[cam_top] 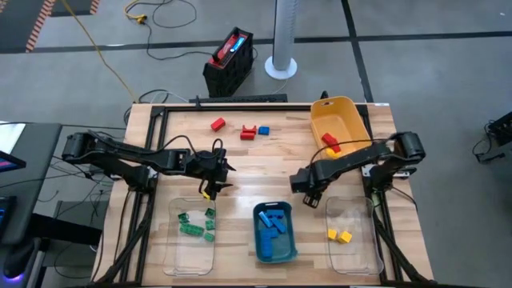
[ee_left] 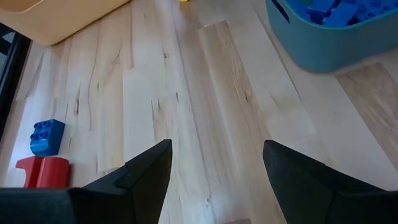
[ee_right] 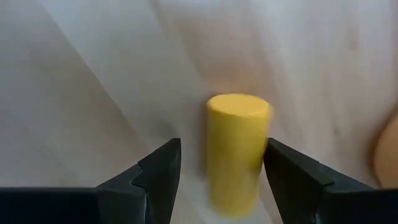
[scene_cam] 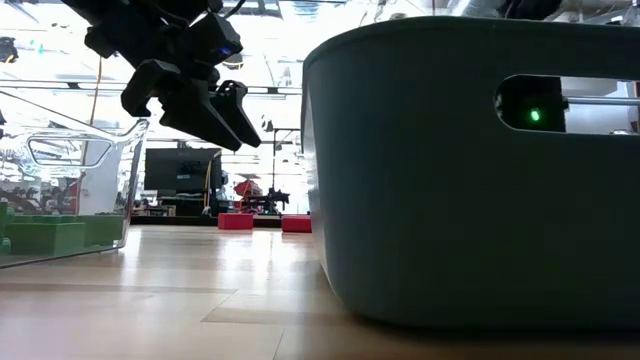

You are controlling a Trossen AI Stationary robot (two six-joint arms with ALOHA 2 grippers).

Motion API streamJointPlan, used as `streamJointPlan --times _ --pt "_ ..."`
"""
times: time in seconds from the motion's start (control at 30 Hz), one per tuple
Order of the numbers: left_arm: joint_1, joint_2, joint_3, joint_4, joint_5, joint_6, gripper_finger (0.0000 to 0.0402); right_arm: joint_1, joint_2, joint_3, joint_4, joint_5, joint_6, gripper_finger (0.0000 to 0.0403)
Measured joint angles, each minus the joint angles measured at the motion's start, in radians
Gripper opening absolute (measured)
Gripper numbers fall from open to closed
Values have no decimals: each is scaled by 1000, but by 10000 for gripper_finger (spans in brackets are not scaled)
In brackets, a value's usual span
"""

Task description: Sort blocks

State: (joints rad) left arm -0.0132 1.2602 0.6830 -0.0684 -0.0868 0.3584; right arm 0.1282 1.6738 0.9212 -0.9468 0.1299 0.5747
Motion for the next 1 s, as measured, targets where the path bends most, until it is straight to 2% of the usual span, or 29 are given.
streamJointPlan --times 0.2,0.4,0.57,0.73,1.0 --pt "0 0 0 -1 -11 0 246 22 128 84 -79 5 -77 216" --pt "0 0 0 -5 -11 -1 246 17 146 138 -102 -1 -115 149" --pt "0 0 0 -31 -11 -11 246 -4 129 142 -93 -47 -114 94" --pt "0 0 0 -48 -10 -19 246 -7 119 160 -111 -50 -107 90" --pt "0 0 0 -55 -9 -30 246 21 118 290 -242 -16 -105 95"
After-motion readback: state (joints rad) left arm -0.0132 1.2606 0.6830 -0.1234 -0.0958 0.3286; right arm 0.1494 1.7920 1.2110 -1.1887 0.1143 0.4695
